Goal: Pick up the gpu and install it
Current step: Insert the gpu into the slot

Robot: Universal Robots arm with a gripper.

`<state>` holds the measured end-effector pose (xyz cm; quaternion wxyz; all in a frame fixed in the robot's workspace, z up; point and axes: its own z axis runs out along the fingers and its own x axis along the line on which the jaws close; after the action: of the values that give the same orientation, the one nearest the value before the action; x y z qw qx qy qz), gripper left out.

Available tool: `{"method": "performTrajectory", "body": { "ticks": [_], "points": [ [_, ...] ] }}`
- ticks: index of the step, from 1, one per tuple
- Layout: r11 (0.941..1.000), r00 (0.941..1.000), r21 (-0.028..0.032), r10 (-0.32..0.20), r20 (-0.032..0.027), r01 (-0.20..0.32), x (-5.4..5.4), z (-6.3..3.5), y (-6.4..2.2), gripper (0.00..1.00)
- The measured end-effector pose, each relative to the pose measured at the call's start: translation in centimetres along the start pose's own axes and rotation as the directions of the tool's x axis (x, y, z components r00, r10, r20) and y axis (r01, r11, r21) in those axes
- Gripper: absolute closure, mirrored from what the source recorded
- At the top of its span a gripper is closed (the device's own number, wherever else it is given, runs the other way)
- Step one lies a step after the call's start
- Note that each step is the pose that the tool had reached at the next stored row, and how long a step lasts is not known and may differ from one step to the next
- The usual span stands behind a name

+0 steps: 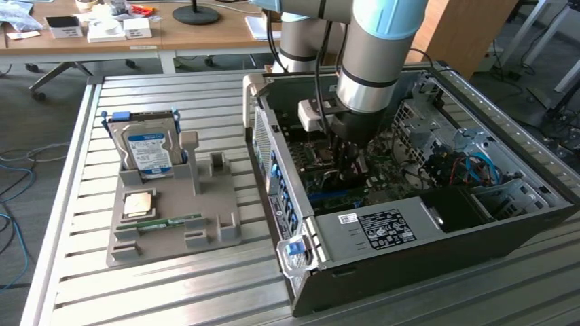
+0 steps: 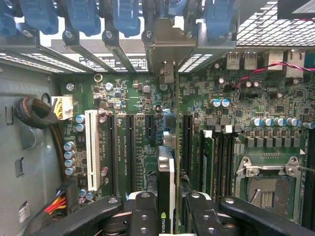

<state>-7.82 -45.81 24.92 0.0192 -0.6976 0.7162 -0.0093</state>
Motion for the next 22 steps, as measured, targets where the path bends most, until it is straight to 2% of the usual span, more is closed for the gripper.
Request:
{"method": "performTrajectory", "body": {
  "ticks": [11,22],
  "points": [
    [1.0,1.0,0.0034,0.0,0.0011,0.0,0.01,0.05,0.12,0.73],
    [1.0,1.0,0.0035,0.0,0.0011,0.0,0.08,0.22,0.17,0.73]
  ]
}}
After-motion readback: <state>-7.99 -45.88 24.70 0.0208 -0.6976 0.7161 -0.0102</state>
